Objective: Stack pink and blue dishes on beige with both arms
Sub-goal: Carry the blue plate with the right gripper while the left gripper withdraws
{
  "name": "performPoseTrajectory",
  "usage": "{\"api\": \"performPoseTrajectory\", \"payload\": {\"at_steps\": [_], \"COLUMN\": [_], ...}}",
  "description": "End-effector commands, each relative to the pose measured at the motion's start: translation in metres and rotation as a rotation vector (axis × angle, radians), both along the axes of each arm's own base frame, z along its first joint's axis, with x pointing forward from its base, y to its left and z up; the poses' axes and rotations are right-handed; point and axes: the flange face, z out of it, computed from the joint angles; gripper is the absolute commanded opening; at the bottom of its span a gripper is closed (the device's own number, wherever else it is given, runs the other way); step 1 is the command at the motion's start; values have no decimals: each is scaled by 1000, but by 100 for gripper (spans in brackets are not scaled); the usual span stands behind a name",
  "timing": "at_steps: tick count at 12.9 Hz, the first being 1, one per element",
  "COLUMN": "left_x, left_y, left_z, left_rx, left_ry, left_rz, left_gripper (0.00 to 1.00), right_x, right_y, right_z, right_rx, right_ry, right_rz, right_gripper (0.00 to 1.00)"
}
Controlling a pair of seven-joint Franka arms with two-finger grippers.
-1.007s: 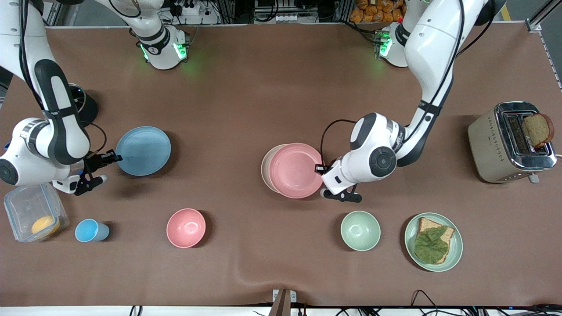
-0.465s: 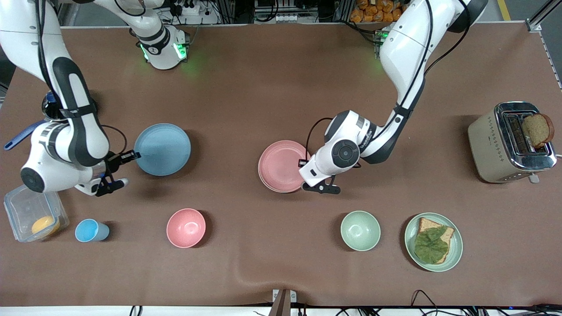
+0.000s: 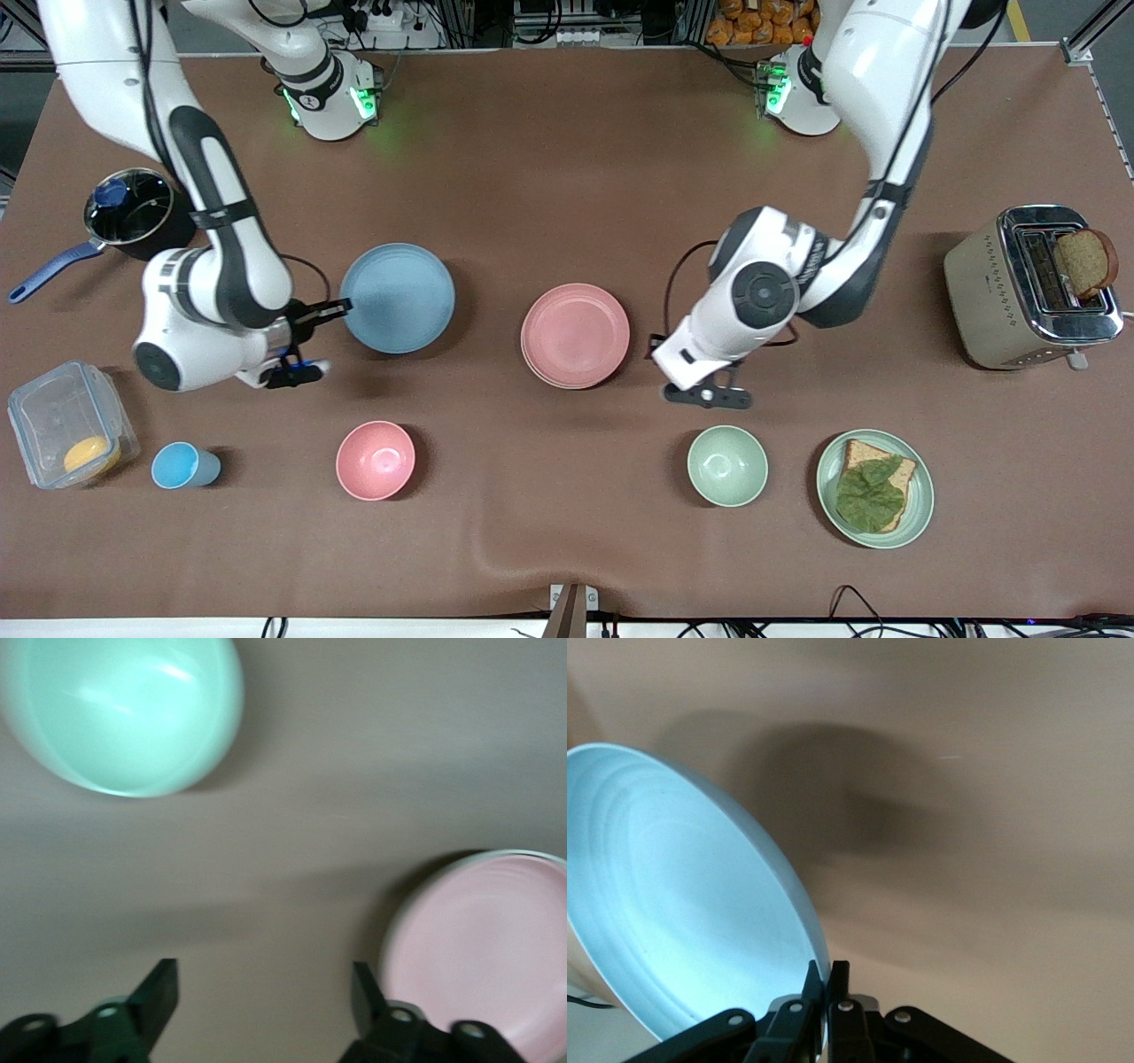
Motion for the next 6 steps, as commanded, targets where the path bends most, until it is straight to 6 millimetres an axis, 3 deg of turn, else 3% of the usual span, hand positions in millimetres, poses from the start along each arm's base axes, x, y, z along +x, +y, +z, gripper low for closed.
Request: {"api": "performPoseTrajectory", "payload": {"at_steps": [1,3,4,6], "left_x": [1,3,7,-1], "left_y": [47,64,87,112], "left_z": [34,81,97,142], "left_rx": [76,74,73,68], "left_ry": [22,-18,-23,-41], "left_rz": [-1,-19,2,2], "left_gripper": [100,100,100,100], "right_x": [-4,-3,-6,-1], "right_y": [67,125,154,192], "right_z": [1,2,-2,-11], "right_rx": [3,-16,-29,-42], "right_ry": [40,65,74,41], "right_rz": [-72,-118,-125,-183], "right_gripper": [0,0,0,0]}}
